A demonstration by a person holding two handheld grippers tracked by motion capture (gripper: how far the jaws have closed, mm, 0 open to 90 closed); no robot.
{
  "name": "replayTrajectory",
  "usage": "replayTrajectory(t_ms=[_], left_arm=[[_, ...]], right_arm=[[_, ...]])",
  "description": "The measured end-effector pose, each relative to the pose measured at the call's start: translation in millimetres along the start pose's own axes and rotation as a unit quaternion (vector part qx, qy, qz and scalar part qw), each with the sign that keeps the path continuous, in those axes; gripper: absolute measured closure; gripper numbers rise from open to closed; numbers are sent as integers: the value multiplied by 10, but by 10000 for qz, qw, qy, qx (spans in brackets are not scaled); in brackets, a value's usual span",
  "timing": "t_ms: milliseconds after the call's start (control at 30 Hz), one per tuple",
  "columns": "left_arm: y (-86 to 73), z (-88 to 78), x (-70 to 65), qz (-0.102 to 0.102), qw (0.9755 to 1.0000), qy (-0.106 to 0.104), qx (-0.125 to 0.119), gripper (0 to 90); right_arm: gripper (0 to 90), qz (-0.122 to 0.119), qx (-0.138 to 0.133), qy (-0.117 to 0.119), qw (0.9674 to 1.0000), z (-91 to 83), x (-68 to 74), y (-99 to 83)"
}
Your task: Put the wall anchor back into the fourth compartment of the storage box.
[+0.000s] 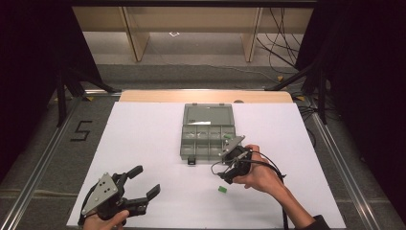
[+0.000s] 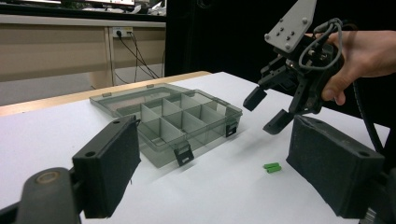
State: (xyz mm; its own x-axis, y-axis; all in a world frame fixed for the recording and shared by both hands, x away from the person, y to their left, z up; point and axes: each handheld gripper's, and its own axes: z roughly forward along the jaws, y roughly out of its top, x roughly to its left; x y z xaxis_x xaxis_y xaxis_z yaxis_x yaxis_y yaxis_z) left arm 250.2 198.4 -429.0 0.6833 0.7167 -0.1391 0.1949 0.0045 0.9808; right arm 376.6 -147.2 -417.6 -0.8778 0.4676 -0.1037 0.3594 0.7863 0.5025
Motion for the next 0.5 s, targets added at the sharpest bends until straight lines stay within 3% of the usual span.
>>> replayTrajectory(t_ms=[500], left_arm=[[0,2,0,0,10000,2,4,161]], right_arm=[[426,-186,587,435,9972,207,122,-169]])
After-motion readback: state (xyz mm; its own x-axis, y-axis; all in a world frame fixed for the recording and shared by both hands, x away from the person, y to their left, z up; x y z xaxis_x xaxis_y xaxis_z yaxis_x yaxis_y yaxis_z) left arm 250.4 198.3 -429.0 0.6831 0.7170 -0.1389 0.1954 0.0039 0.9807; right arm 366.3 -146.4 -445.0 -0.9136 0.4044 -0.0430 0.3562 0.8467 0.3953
